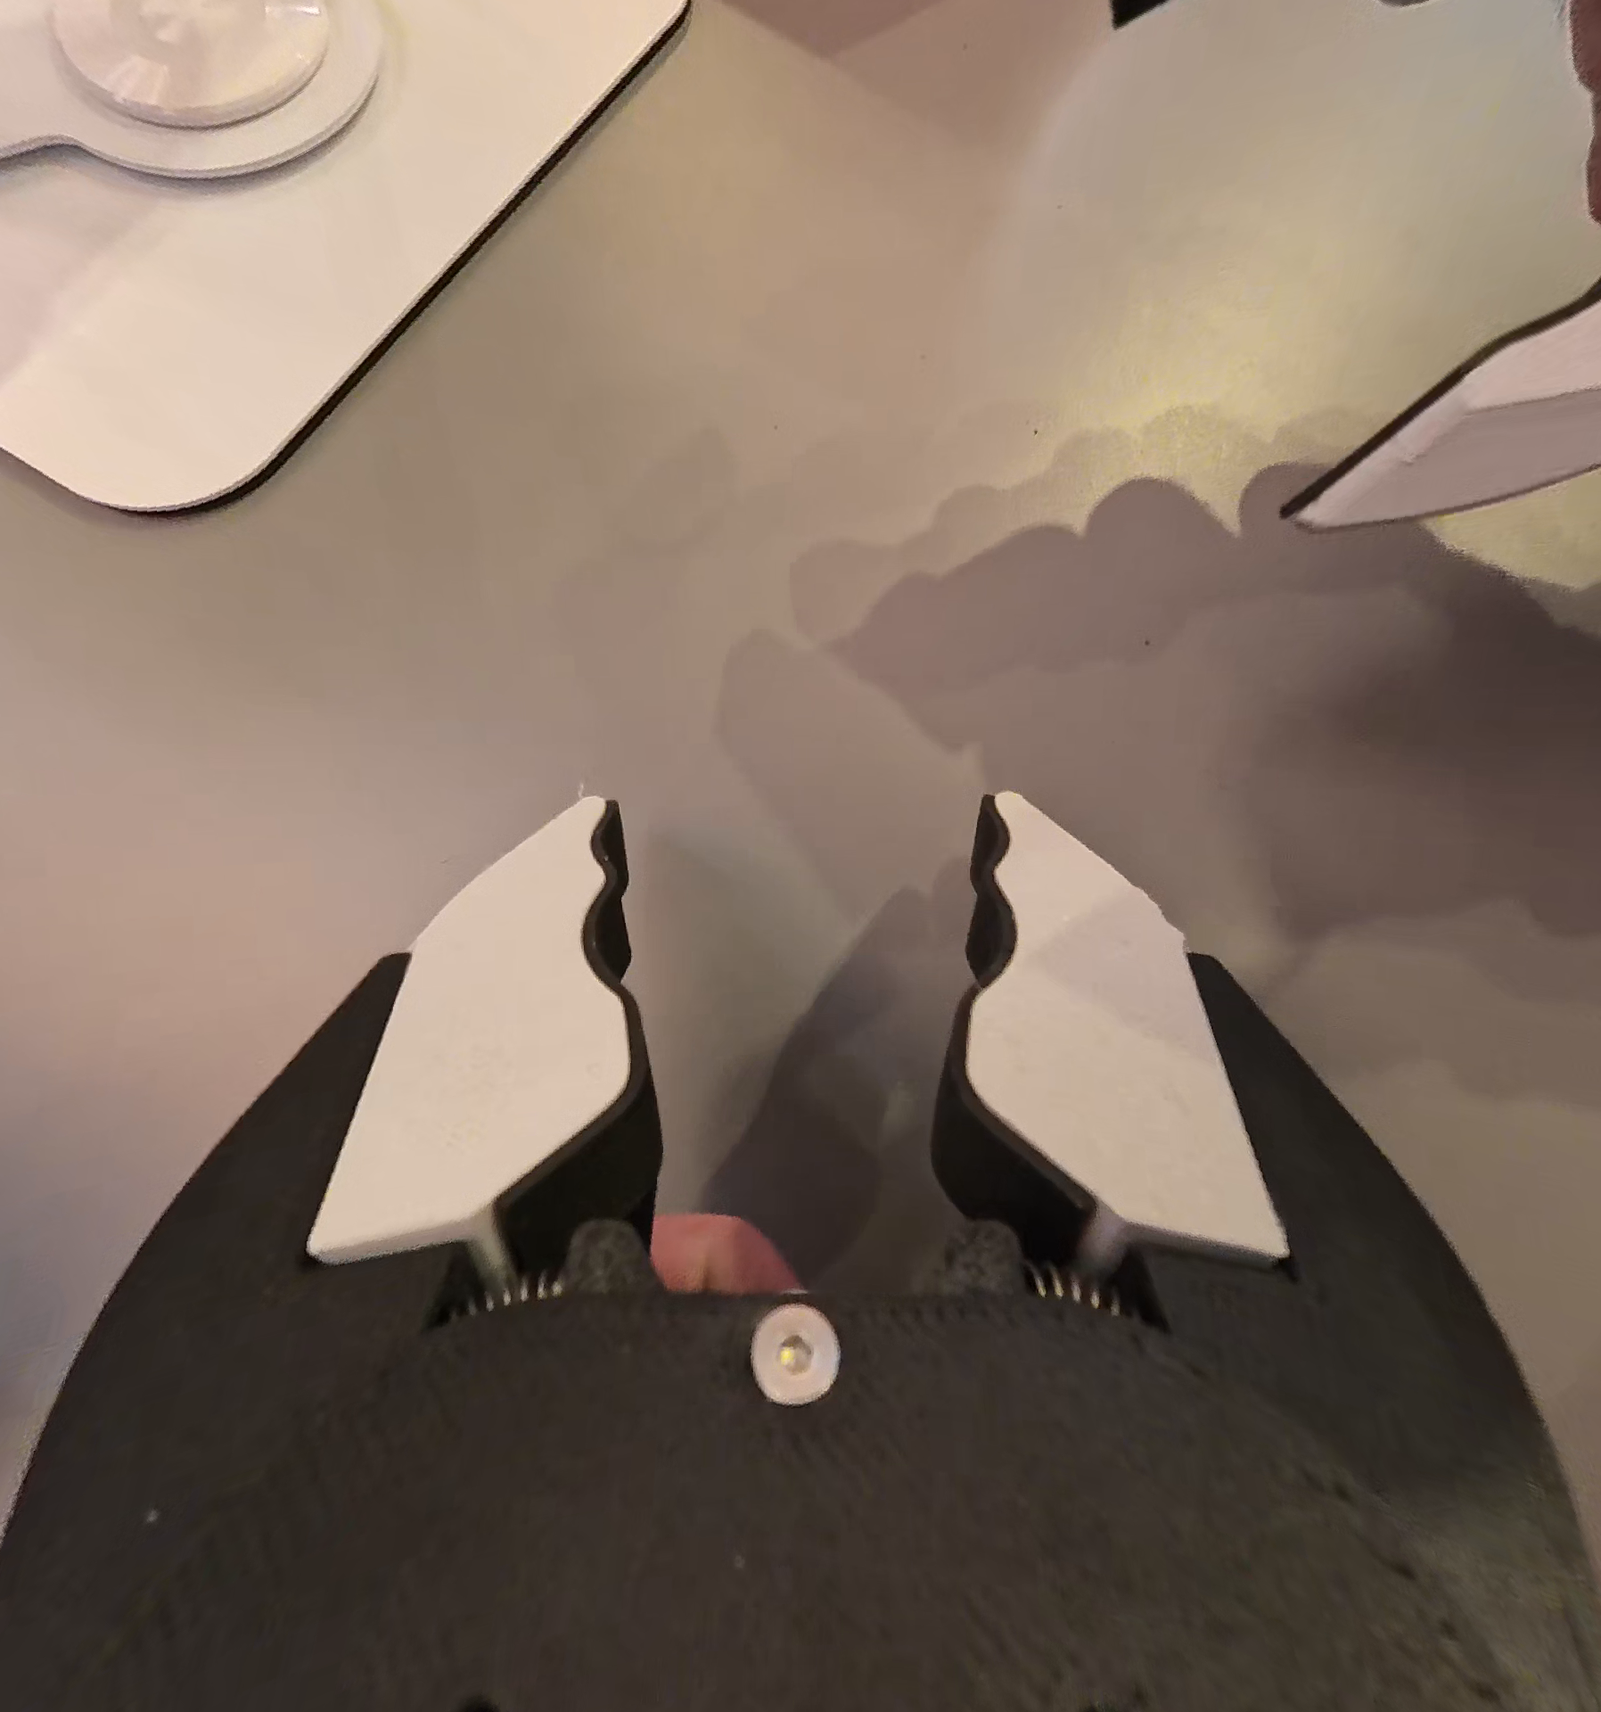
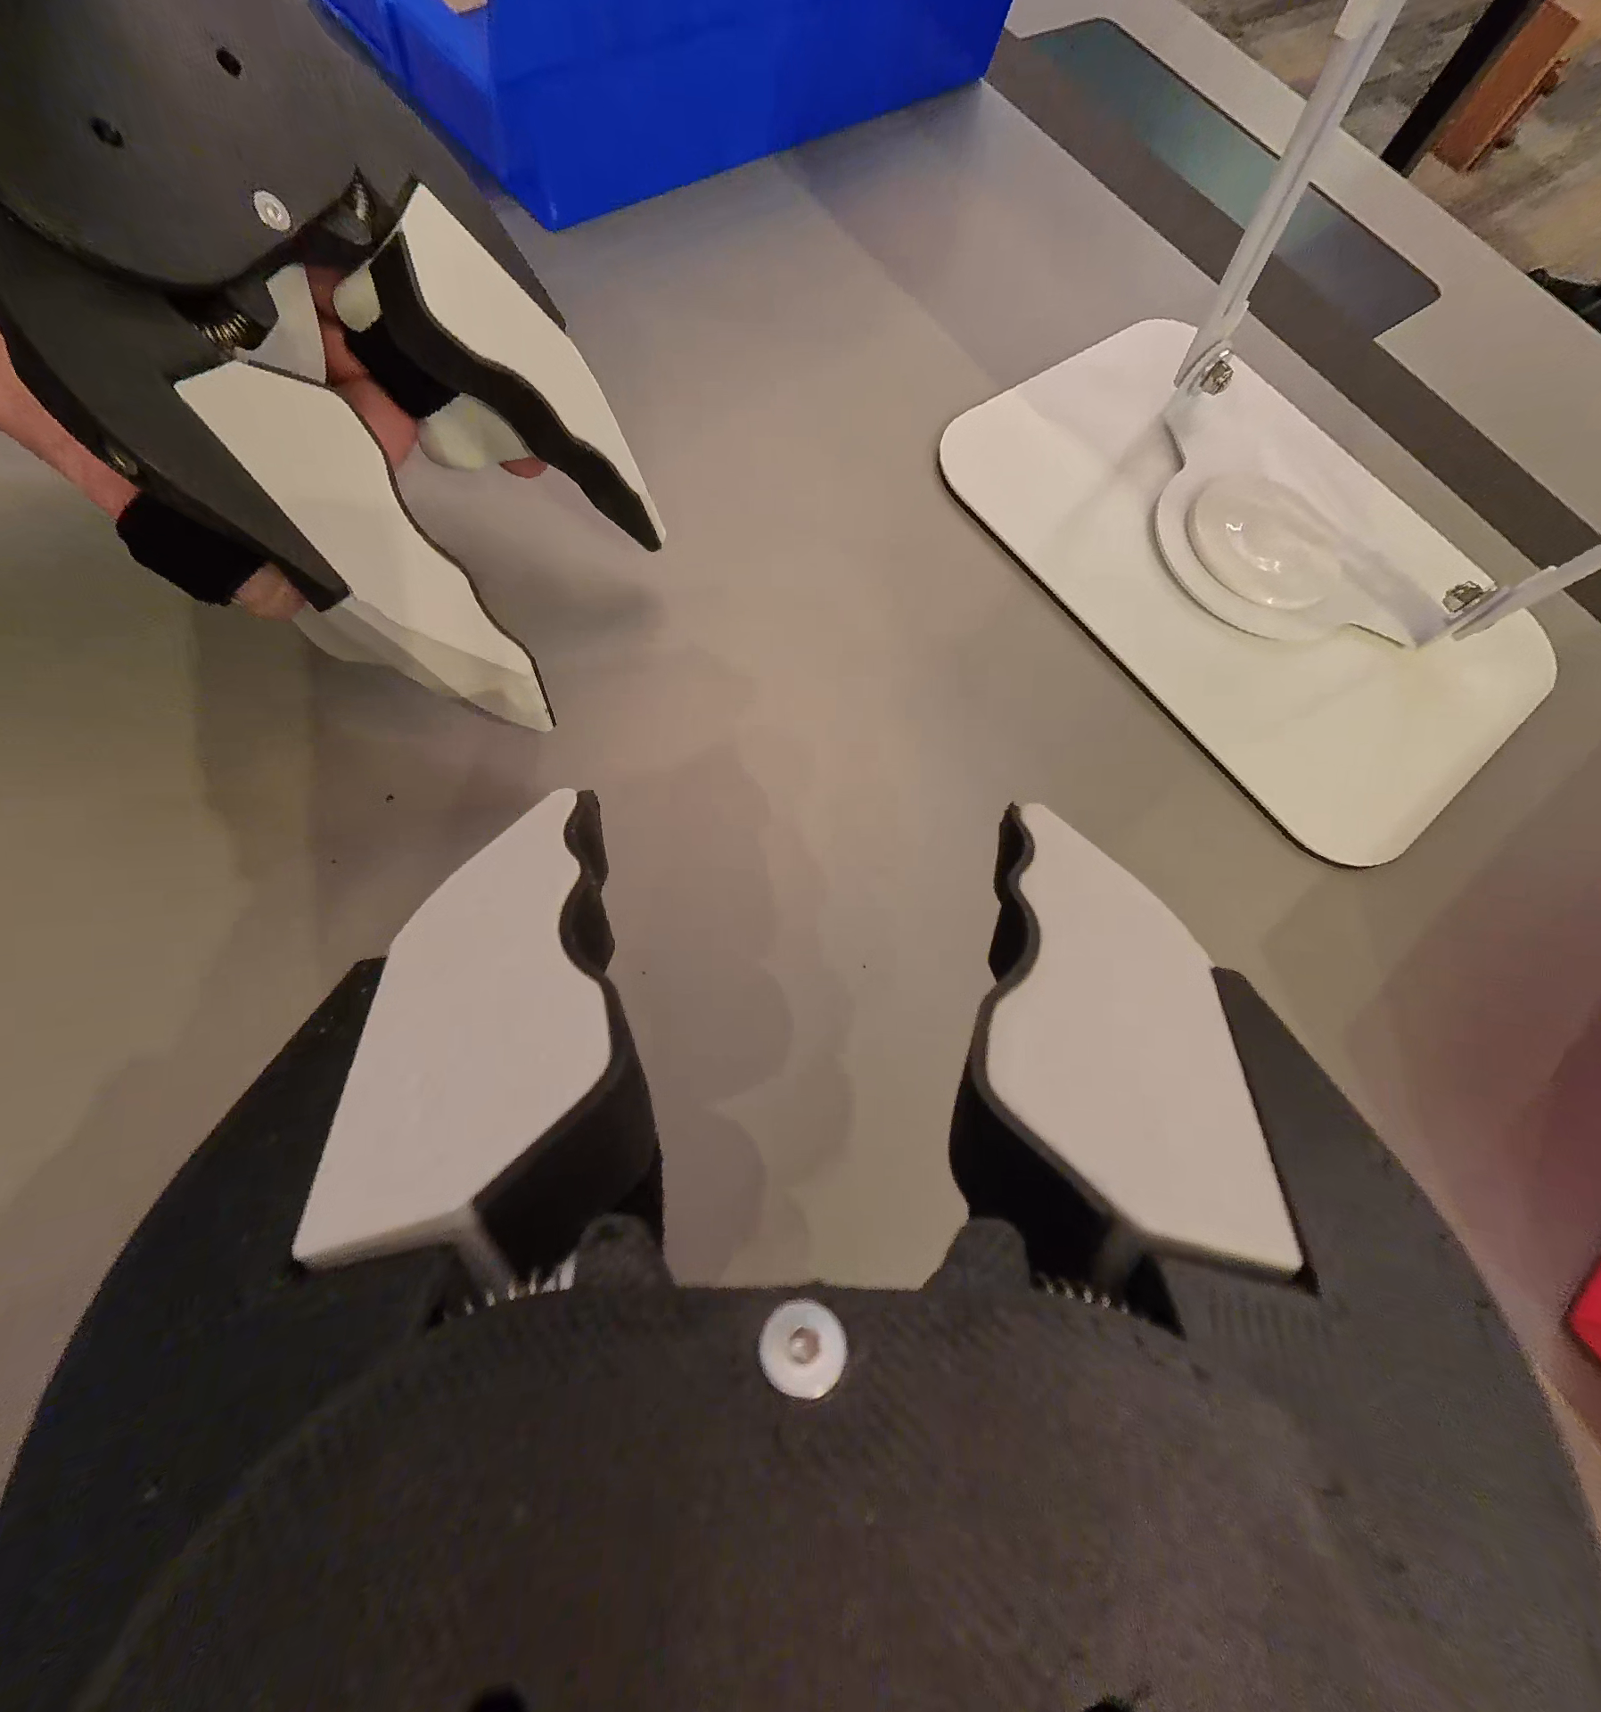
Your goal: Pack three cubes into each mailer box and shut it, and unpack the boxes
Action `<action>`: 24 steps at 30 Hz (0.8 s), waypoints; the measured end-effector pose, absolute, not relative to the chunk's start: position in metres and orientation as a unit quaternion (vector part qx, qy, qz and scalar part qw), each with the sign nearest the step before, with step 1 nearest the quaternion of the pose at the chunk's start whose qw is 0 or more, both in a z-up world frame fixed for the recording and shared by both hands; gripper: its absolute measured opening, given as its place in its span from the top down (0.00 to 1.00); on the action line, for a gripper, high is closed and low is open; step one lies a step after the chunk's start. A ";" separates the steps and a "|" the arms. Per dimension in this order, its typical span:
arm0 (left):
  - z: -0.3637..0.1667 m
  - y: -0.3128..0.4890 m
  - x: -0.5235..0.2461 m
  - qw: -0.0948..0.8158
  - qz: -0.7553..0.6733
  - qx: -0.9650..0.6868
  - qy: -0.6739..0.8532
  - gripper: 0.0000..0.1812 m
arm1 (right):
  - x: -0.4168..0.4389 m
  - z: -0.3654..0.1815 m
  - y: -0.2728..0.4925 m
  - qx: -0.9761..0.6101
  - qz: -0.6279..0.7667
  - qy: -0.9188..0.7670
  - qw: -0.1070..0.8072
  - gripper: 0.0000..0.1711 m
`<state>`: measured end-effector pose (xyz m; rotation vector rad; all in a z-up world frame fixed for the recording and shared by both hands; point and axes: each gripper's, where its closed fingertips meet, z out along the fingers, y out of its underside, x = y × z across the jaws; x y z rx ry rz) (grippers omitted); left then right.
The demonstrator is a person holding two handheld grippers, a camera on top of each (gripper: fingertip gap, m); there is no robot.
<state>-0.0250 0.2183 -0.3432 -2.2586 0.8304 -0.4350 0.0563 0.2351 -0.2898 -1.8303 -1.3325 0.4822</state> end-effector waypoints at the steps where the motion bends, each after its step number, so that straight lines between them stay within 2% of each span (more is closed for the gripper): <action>1: -0.344 0.218 -0.025 0.340 -0.167 -0.869 0.319 0.61 | 0.057 -0.292 0.234 -0.723 0.189 -0.533 0.397 0.53; 24: -0.345 0.218 -0.024 0.340 -0.158 -0.869 0.324 0.60 | 0.058 -0.309 0.225 -0.716 0.177 -0.570 0.362 0.54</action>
